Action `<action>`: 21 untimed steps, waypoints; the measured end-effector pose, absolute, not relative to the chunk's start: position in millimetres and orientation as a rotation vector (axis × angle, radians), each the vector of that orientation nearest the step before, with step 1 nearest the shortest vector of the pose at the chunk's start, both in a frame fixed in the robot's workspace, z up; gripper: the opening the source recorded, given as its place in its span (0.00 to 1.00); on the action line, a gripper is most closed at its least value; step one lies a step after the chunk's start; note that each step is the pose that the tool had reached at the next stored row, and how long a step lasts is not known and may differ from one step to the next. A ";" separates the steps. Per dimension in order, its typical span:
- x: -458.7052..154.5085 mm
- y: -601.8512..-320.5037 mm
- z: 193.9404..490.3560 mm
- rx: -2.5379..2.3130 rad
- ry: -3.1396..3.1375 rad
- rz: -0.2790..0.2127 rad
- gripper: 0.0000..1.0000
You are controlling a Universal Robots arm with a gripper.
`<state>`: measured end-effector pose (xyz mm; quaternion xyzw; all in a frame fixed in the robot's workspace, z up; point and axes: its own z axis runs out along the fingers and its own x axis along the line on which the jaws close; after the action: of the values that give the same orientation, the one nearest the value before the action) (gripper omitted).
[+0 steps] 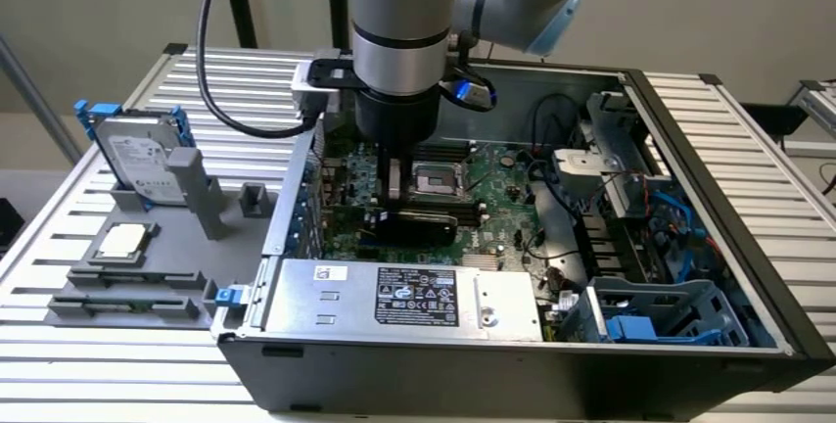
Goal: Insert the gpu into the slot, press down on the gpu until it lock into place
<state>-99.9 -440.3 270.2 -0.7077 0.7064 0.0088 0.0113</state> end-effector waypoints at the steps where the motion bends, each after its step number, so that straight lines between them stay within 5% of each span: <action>1: -99.9 -440.2 269.5 -2.208 2.203 0.027 0.11; 21: -100.3 -440.1 295.0 -2.210 2.201 0.027 0.11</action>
<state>-100.3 -440.1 295.0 -0.7083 0.7057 0.0088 0.0112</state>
